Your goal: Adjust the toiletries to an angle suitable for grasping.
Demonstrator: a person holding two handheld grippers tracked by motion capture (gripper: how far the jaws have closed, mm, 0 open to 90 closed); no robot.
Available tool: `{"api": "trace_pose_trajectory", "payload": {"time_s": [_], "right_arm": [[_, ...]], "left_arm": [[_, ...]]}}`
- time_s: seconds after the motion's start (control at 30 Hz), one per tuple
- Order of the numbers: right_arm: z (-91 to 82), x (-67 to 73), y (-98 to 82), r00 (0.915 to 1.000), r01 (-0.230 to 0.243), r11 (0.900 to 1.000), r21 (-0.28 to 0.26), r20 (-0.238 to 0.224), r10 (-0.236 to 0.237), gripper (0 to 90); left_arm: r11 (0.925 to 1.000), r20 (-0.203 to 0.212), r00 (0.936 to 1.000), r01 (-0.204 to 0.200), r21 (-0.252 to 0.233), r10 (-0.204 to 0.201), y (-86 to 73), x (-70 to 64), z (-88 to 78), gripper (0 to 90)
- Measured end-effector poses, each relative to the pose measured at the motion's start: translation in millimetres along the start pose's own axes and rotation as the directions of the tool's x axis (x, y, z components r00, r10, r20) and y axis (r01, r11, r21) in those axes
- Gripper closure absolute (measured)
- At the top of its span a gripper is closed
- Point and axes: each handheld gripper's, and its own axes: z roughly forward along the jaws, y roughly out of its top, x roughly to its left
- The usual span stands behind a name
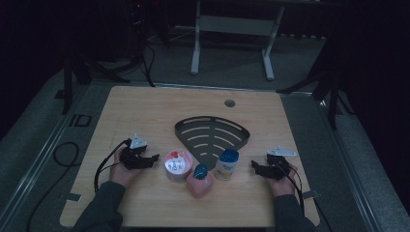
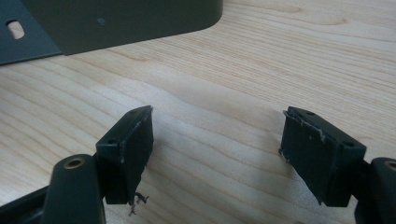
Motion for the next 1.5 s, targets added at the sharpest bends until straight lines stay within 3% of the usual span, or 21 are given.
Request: {"api": "trace_pose_trajectory", "payload": {"time_s": [0.3, 0.37, 0.47, 0.7, 0.8, 0.93, 1.13, 1.5], "right_arm": [[-3.2, 3.1, -2.0, 0.9999, 0.010, 1.000, -0.010, -0.006, -0.010, 31.8], [-8.4, 8.4, -1.4, 0.9990, 0.044, 0.999, -0.024, 0.008, -0.044, 37.2], [-18.3, 13.3, 0.9, 0.9988, 0.048, 0.997, -0.057, -0.010, -0.048, 49.0], [-45.8, 30.2, 0.2, 0.9925, 0.092, 0.989, -0.119, -0.069, -0.101, 89.1], [-57.3, 41.1, -1.5, 0.9872, 0.121, 0.983, -0.138, -0.086, -0.134, 89.9], [-67.1, 59.4, -5.9, 0.9765, 0.174, 0.972, -0.157, -0.100, -0.191, 90.0], [-71.2, 87.9, -9.3, 0.9520, 0.235, 0.955, -0.179, -0.156, -0.264, 90.0], [-54.4, 129.1, -7.7, 0.9122, 0.287, 0.937, -0.198, -0.242, -0.331, 90.0]], "left_arm": [[1.0000, 0.002, 1.0000, -0.001, 0.001, 0.001, 0.1, 0.1, 0.1, 29.9], [1.0000, 0.003, 1.0000, -0.001, 0.000, 0.001, 0.0, 0.2, 0.1, 29.9], [1.0000, 0.006, 1.0000, -0.003, 0.001, 0.003, -0.1, 0.5, 0.0, 29.8], [1.0000, 0.007, 1.0000, -0.004, 0.001, 0.004, -0.1, 0.6, -0.1, 29.8], [1.0000, 0.008, 1.0000, -0.004, 0.001, 0.004, -0.1, 0.7, -0.1, 29.8], [1.0000, 0.008, 1.0000, -0.004, 0.001, 0.004, -0.1, 0.6, -0.1, 29.8], [1.0000, 0.008, 1.0000, -0.004, 0.001, 0.004, -0.1, 0.7, -0.1, 29.8], [1.0000, 0.009, 0.9999, -0.005, 0.001, 0.005, -0.2, 0.8, -0.1, 29.8]]}}
